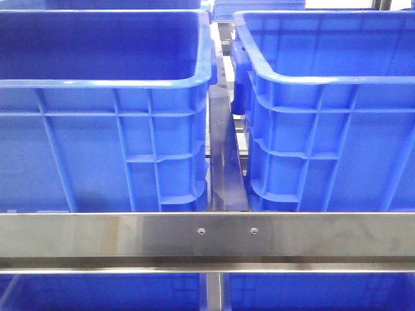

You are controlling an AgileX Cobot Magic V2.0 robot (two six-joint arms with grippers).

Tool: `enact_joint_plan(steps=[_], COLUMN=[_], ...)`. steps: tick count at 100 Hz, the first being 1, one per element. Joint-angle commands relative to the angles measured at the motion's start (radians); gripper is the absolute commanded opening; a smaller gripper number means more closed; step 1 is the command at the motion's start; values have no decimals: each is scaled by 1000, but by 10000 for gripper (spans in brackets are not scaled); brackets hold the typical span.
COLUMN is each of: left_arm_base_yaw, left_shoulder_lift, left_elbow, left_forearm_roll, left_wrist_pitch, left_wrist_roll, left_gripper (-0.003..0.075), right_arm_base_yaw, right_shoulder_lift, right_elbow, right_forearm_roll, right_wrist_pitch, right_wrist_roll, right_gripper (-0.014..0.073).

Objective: Pick red and yellow buttons and place in box
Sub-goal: 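Carry the red button with the right gripper over the empty bin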

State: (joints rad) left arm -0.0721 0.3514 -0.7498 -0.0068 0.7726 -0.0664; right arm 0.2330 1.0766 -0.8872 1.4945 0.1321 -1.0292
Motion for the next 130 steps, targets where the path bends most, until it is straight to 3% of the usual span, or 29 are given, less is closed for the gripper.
enact_joint_plan(steps=[1,16,39,56,92,130], left_arm_base_yaw=[3,3,3,3,3,3], left_shoulder_lift=[7,7,7,7,7,7], left_elbow=[-23,-23,-23,-23,-23,-23], left_forearm_roll=[0,0,0,0,0,0], left_wrist_pitch=[-73,-73,-73,-73,-73,-73], left_wrist_roll=[-9,-9,-9,-9,-9,-9], left_gripper=[-19,-19,-19,-19,-19,-19], right_arm_base_yaw=[0,0,0,0,0,-24], right_shoulder_lift=[32,155,358,494,699,740], right_elbow=[-34,-47,-151,-236,-378,-415], right_forearm_roll=[18,-2,-161,-197,-207,-207], right_wrist_pitch=[-146,-348,-444,-554,-554,-544], right_wrist_roll=[-74,-138,-138,-138,-138,-85], right_gripper=[182,182,182,182,182,182])
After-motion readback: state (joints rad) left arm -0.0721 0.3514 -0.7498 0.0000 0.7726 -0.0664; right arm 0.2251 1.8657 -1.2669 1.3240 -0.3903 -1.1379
